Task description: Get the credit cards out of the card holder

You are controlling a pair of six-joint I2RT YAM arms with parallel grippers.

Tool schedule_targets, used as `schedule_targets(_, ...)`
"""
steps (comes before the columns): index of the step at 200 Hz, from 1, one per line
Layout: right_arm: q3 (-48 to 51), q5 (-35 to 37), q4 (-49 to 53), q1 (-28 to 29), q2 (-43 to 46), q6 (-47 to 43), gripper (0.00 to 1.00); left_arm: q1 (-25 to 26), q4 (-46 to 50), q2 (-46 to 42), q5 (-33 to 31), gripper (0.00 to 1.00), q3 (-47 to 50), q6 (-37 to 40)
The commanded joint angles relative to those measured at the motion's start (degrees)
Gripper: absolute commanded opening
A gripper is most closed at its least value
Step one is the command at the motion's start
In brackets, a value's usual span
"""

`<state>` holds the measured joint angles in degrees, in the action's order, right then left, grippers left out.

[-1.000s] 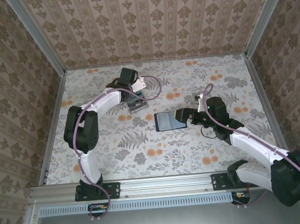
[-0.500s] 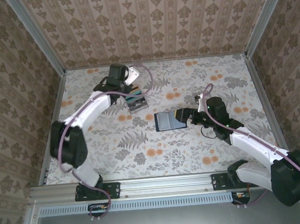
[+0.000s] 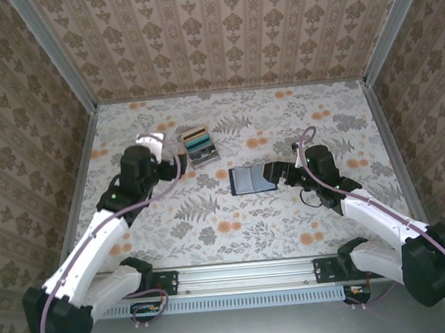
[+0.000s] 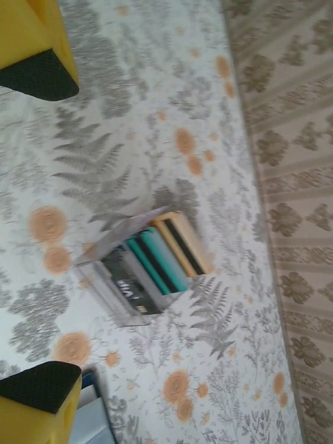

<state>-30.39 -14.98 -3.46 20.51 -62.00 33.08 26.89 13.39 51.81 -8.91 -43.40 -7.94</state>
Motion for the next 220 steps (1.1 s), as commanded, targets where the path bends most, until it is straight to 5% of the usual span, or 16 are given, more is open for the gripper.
schedule_targets(1,-2.6,6.1,5.0,0.2,1.2,-1.3,1.0,-0.4,-1.1,-5.6,-4.3,1.0,6.2,-9.8)
schedule_targets(56,-5.5,32.3,11.5,0.2,2.4,-6.8,1.0,-4.1,1.1,-4.9,-21.0,1.0,7.7,-9.9)
schedule_targets(111,1.7,49.8,-9.7,-0.7,0.9,-26.6,1.0,-19.6,2.0,14.7,-17.7,1.0,-1.3,-8.1)
schedule_targets(134,1.1,49.9,-14.9,-3.7,-5.3,-28.7,1.0,-25.1,-2.9,20.0,-15.4,1.0,-0.1,-6.0)
schedule_targets(163,1.7,46.1,-24.5,-7.3,-13.8,-30.2,1.0,-25.2,-14.3,24.1,-16.6,1.0,3.4,-0.9)
schedule_targets(220,8.5,34.5,-44.1,-13.6,-20.2,-32.6,1.0,-25.7,-46.4,29.3,-8.2,1.0,15.0,4.5)
